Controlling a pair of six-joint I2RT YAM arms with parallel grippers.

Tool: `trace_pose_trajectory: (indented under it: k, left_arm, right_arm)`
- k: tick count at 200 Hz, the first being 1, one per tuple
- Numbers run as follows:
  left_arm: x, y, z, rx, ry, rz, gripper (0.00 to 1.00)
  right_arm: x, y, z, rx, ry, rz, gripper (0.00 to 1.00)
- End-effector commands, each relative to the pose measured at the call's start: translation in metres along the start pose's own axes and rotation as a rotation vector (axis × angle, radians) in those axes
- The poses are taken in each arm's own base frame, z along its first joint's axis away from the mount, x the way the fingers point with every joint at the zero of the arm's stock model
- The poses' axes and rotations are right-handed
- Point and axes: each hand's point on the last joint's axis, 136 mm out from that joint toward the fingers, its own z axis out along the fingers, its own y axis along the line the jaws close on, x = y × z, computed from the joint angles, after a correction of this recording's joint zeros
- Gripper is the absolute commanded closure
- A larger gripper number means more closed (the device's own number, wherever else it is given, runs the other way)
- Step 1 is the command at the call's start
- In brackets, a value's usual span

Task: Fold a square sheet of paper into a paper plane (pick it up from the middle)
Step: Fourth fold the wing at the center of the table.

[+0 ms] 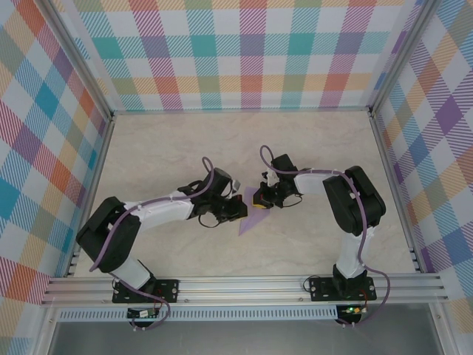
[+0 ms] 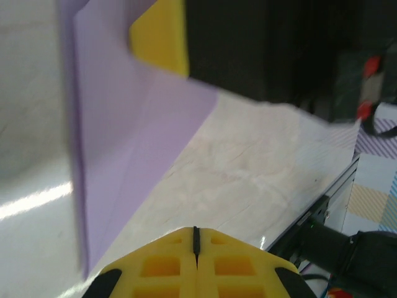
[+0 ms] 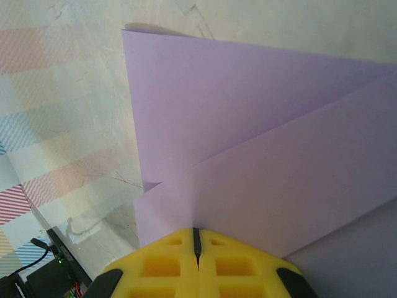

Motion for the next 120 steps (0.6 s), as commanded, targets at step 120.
trace_pose_trajectory:
  k: [120]
  left_arm:
    - [0.043,0.078,0.045,-0.158,0.174,-0.044,1.0]
  right_arm:
    - [0.035,-0.082,0.024,0.284,0.089,0.121,0.97]
